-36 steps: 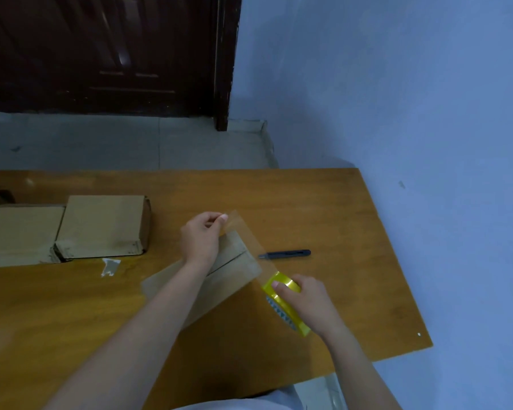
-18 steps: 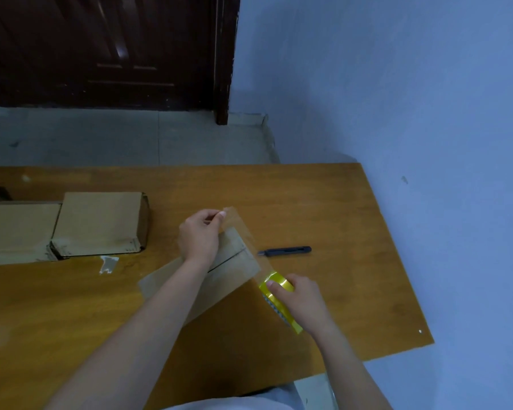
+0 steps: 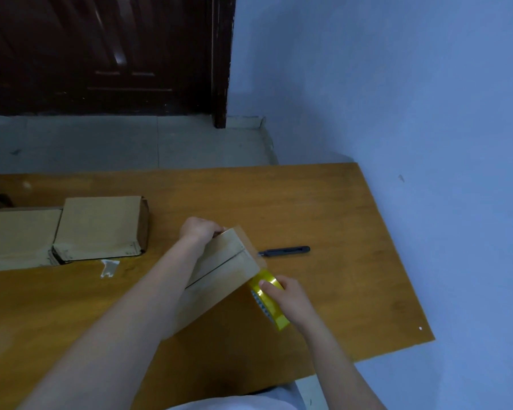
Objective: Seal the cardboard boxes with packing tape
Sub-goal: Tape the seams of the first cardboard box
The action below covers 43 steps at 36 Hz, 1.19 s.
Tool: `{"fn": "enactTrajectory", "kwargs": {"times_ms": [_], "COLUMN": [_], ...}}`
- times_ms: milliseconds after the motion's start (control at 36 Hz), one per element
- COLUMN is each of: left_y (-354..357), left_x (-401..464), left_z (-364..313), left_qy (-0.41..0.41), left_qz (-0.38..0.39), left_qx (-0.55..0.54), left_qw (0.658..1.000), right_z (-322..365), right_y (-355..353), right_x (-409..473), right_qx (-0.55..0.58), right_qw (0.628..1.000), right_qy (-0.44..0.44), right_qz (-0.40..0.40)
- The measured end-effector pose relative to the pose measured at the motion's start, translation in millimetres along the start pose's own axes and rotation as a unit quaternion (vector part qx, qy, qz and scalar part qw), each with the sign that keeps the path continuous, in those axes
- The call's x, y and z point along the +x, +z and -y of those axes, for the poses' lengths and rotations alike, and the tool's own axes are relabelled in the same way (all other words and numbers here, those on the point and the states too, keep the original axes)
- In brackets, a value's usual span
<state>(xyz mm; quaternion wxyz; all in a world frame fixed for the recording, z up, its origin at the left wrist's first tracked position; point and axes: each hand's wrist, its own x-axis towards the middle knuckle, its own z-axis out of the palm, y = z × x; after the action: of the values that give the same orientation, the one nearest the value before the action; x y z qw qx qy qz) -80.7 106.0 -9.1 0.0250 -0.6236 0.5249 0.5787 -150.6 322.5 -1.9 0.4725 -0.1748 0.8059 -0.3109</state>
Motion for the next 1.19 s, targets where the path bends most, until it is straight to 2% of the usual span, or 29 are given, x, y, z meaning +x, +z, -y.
{"fn": "enactTrajectory", "kwargs": {"times_ms": [333, 417, 472, 556, 611, 667, 722, 778, 833, 889, 972, 1083, 1194], "left_y": [2, 5, 7, 12, 14, 18, 23, 27, 27, 24, 21, 19, 19], "left_x": [4, -1, -6, -23, -38, -51, -58, -58, -56, -56, -59, -60, -58], "left_z": [4, 2, 3, 9, 18, 33, 53, 77, 95, 99, 94, 92, 93], "left_qy": [-0.019, 0.017, 0.087, 0.266, 0.383, 0.462, 0.493, 0.485, 0.487, 0.504, 0.506, 0.473, 0.465], "left_qz": [0.022, -0.018, -0.085, -0.173, -0.189, -0.182, -0.146, -0.108, -0.098, -0.107, -0.081, -0.057, -0.054], "left_qx": [0.09, 0.125, 0.146, 0.136, 0.147, 0.181, 0.249, 0.34, 0.406, 0.425, 0.401, 0.342, 0.314], "left_qw": [0.995, 0.992, 0.982, 0.938, 0.892, 0.849, 0.821, 0.798, 0.767, 0.745, 0.759, 0.81, 0.826], "right_z": [4, 5, 4, 1, 0, 0, 1, 2, -2, -6, -8, -7, -9], "right_y": [6, 7, 8, 12, 17, 23, 28, 33, 36, 34, 30, 33, 43], "right_x": [-4, -4, -4, -4, -5, -7, -9, -12, -13, -14, -16, -13, -12], "right_qx": [0.033, 0.038, 0.046, 0.061, 0.075, 0.071, 0.062, 0.075, 0.082, 0.082, 0.088, 0.087, 0.092], "right_qw": [0.999, 0.999, 0.999, 0.998, 0.997, 0.997, 0.997, 0.992, 0.989, 0.989, 0.989, 0.99, 0.992], "right_qy": [-0.009, -0.008, -0.005, -0.005, -0.009, -0.015, -0.014, -0.012, -0.015, -0.027, -0.032, -0.009, 0.019], "right_qz": [-0.008, -0.018, -0.019, -0.014, -0.013, 0.004, 0.047, 0.097, 0.12, 0.12, 0.114, 0.11, 0.081]}}
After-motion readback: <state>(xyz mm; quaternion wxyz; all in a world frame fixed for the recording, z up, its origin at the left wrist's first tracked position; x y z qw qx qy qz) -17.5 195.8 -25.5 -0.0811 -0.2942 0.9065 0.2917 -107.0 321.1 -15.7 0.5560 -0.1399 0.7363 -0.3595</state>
